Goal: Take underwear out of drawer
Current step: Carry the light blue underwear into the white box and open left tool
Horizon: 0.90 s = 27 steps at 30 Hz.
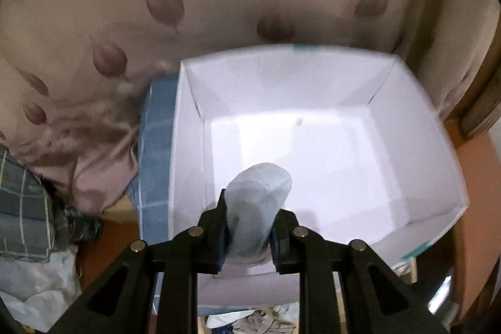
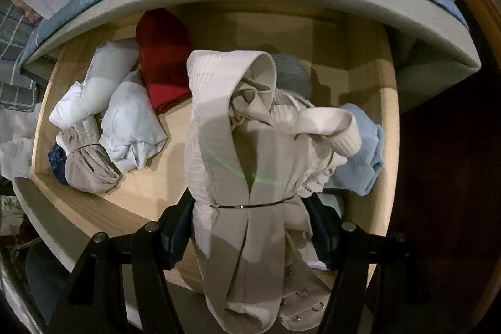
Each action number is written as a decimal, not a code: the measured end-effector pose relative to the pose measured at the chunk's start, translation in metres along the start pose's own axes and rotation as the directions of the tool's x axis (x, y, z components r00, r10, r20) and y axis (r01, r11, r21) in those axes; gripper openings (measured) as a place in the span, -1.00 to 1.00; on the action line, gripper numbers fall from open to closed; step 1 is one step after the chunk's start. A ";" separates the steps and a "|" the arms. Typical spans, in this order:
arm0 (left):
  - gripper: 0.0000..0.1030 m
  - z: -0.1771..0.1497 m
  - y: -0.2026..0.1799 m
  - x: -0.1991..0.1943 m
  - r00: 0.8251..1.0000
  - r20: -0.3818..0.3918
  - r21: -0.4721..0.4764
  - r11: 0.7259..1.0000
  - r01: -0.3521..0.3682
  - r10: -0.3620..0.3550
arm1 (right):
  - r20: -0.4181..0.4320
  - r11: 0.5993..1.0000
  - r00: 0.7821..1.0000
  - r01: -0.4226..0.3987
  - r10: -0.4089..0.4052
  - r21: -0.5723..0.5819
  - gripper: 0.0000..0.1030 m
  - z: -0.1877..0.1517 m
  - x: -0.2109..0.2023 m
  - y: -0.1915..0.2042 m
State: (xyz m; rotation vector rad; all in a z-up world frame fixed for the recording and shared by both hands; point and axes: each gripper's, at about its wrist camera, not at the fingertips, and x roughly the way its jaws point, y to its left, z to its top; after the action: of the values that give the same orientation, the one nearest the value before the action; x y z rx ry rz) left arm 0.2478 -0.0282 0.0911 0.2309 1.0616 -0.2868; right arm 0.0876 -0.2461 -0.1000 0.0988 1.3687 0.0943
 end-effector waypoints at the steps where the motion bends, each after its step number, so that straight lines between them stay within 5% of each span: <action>1: -0.59 -0.003 0.000 0.008 1.000 -0.022 0.005 1.000 -0.003 0.003 | -0.002 1.000 1.000 -0.001 0.001 0.000 0.19 0.000 0.000 -0.001; 6: -0.59 -0.021 -0.007 0.028 0.995 -0.074 0.066 0.996 -0.058 0.062 | -0.008 1.000 1.000 -0.004 0.004 -0.004 0.19 0.002 0.001 -0.001; 15: -0.59 -0.024 0.003 0.022 0.980 -0.176 0.001 0.996 -0.090 0.088 | -0.022 1.000 1.000 0.000 0.000 -0.006 0.20 0.007 0.003 0.000; 27: -0.44 -0.022 -0.002 0.015 0.982 -0.176 -0.031 0.997 -0.074 0.068 | -0.027 1.000 1.000 0.005 -0.005 -0.012 0.21 0.011 0.004 0.001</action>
State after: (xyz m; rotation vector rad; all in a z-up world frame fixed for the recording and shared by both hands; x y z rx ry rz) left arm 0.2361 -0.0246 0.0677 0.2631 1.2287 -0.1842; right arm 0.0992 -0.2451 -0.1020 0.0848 1.3947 0.1000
